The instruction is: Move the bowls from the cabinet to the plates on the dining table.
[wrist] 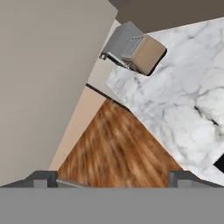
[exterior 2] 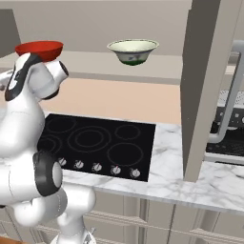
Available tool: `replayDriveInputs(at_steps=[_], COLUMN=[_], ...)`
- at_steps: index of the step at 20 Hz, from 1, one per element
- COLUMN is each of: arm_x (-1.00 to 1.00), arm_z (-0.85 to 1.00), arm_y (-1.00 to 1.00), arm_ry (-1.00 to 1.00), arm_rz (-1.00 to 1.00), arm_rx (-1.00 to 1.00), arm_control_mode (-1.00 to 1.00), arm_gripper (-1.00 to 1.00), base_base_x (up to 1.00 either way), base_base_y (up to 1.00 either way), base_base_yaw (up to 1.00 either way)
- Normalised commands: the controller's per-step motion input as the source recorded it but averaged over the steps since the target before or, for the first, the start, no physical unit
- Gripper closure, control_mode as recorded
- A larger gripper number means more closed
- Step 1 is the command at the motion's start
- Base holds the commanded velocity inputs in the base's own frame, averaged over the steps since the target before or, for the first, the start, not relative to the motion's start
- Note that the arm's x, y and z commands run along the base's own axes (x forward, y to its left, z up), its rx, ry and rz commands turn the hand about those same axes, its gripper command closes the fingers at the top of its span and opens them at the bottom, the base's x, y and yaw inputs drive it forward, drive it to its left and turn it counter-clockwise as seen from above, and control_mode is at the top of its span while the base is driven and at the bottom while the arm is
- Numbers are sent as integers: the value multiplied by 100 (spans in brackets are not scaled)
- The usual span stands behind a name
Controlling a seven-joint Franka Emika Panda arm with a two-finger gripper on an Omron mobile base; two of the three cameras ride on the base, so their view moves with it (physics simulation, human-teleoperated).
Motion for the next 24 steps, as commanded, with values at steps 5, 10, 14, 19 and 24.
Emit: replayDriveInputs(at_steps=[5, 10, 14, 19, 24], arm_x=[12, 0, -4, -27, -34], arm_z=[17, 14, 3, 0, 0], arm_y=[8, 2, 21, 35, 38], arm_ry=[6, 0, -4, -1, -2], arm_rz=[12, 15, 5, 5, 6], arm_rx=[15, 17, 4, 1, 2], arm_control_mode=[-100, -100, -100, -100, -100], arm_gripper=[-100, -100, -100, -100, -100], base_base_x=[0, 0, 0, 0, 0], base_base_y=[0, 0, 0, 0, 0], base_base_yaw=[0, 0, 0, 0, 0])
